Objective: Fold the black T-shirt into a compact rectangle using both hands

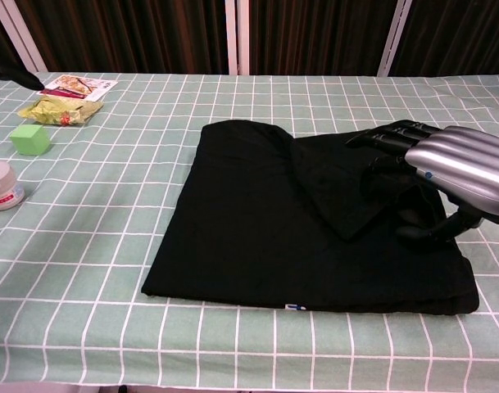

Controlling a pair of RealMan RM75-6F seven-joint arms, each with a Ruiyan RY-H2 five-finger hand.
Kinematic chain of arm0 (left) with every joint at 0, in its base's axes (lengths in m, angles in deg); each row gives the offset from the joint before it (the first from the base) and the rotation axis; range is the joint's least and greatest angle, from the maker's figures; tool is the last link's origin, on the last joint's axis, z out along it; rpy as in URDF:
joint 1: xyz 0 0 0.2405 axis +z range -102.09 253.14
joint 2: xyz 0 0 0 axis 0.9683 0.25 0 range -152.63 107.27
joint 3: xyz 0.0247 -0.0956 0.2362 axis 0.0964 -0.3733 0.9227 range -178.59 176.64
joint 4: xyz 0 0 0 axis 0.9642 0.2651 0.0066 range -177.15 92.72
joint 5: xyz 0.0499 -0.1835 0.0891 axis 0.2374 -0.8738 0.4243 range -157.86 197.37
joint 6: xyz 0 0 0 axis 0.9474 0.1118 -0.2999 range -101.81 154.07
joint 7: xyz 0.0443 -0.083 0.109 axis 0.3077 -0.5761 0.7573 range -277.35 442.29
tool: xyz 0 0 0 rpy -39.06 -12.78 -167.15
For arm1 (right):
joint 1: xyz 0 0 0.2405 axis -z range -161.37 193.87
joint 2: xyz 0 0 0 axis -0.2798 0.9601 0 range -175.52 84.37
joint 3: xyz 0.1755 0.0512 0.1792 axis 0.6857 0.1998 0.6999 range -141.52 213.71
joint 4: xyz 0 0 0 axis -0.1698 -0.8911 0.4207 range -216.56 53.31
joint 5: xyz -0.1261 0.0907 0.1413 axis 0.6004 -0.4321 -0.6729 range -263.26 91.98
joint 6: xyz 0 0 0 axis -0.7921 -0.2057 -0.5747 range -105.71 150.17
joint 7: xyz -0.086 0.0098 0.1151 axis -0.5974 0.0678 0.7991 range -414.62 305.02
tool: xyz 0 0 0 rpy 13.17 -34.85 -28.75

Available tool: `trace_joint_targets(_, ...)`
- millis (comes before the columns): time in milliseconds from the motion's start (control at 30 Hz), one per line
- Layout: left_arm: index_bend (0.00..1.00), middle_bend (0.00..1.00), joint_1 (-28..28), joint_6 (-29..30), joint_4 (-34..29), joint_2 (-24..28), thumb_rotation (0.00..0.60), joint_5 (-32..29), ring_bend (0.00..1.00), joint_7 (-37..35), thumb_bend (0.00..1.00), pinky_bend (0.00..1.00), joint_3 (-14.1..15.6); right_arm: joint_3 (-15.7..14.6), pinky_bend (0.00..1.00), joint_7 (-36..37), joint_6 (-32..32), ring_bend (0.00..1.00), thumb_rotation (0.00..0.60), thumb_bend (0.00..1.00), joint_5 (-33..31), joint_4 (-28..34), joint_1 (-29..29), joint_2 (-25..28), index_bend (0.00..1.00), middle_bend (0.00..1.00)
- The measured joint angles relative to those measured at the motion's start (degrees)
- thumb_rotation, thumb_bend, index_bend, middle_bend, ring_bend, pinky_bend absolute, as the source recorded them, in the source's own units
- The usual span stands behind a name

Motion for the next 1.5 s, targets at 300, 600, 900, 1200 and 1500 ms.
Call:
trace_joint_targets(300,0.16,0.09,0.33,-0.05,0.51,0.15,0.600,0.15,0.06,-1.45,0.14,0.18,-0.58,-0.13,0.00,0.87,-0.99,0.00,0.600,0.20,1.84,-5.04,-1.51,-4.71,0.41,0.09)
trace_joint_targets(600,0.16,0.09,0.74,0.04,0.54,0.63,0.600,0.61,0.06,-2.53,0.15,0.18,-0.77,-0.66,0.00,1.21,-2.12,0.00,0.600,0.40,3.45,-11.42,-2.64,-8.97,0.55,0.14)
trace_joint_targets(900,0.16,0.09,1.24,0.61,0.42,1.26,0.600,1.50,0.06,-3.17,0.14,0.18,-0.89,0.21,0.00,5.90,-6.37,0.00,0.600,0.48,3.39,-16.45,-2.73,-12.61,0.63,0.17)
trace_joint_targets(1200,0.16,0.09,1.70,1.40,0.61,1.38,0.600,2.78,0.06,-3.78,0.15,0.18,-0.95,3.71,0.00,10.35,-11.02,0.00,0.600,0.48,-0.61,-14.96,-1.25,-11.97,0.63,0.17)
trace_joint_targets(1500,0.16,0.09,1.79,0.80,1.51,1.05,0.600,4.03,0.06,-3.21,0.15,0.18,-0.26,9.95,0.00,13.56,-10.36,0.00,0.600,0.47,-12.17,-14.71,0.61,-11.27,0.54,0.15)
